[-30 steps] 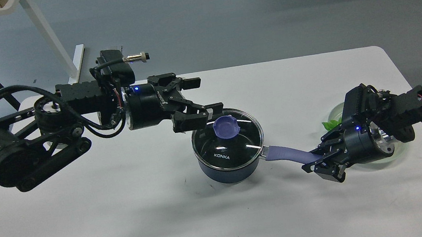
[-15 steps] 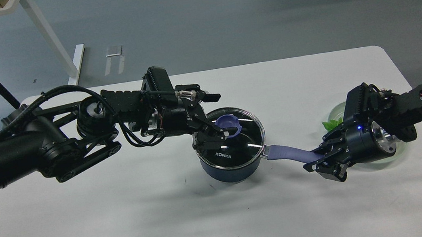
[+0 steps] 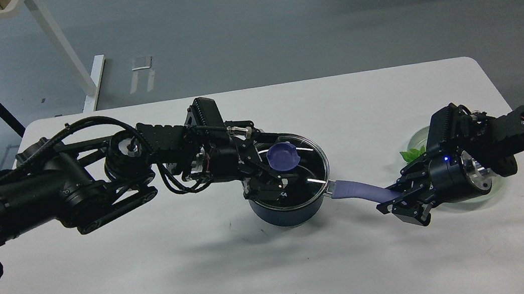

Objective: Open pot lid
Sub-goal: 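Grasp the purple knob of the glass lid with the left gripper, then lift the glass lid off the pot and carry it aside with left gripper, then lower the glass lid onto the table beside the pot with left gripper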

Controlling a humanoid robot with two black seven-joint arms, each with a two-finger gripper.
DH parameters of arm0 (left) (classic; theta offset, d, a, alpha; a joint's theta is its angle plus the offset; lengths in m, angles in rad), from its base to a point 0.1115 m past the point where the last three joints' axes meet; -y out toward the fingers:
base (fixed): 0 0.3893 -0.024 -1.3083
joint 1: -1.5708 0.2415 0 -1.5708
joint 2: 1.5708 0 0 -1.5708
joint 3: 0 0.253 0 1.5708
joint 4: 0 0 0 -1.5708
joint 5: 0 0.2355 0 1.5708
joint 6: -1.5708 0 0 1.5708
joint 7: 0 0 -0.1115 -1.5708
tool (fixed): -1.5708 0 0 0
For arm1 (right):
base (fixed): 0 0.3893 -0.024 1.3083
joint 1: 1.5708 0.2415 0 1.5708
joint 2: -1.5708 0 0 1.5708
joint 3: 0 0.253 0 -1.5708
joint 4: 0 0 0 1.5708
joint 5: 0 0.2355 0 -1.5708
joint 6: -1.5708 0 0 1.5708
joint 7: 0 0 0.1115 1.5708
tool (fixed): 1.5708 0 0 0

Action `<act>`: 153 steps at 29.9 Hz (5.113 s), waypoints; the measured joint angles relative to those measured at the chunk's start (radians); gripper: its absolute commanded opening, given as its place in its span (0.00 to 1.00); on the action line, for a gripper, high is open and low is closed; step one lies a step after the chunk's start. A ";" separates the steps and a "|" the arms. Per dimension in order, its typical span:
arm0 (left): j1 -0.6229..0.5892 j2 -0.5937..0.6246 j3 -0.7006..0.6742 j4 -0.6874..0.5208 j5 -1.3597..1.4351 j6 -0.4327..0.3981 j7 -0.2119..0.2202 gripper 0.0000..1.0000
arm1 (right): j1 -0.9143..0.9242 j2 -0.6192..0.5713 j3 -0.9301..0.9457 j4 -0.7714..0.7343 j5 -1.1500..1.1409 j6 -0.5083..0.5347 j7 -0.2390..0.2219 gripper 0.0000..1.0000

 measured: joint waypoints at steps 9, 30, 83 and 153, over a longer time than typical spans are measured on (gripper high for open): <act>0.004 -0.028 0.000 0.063 0.001 0.010 0.000 0.99 | -0.001 0.000 0.000 0.000 0.000 0.000 0.000 0.34; 0.012 -0.052 -0.003 0.066 -0.020 0.030 0.000 0.50 | -0.004 -0.001 0.001 0.000 0.000 0.000 0.000 0.34; 0.421 0.672 0.060 -0.005 -0.148 0.465 0.000 0.62 | -0.015 -0.006 0.002 0.000 0.000 0.000 0.000 0.34; 0.507 0.681 0.072 0.017 -0.184 0.471 0.000 0.15 | -0.017 -0.005 0.005 0.000 0.002 0.000 0.000 0.71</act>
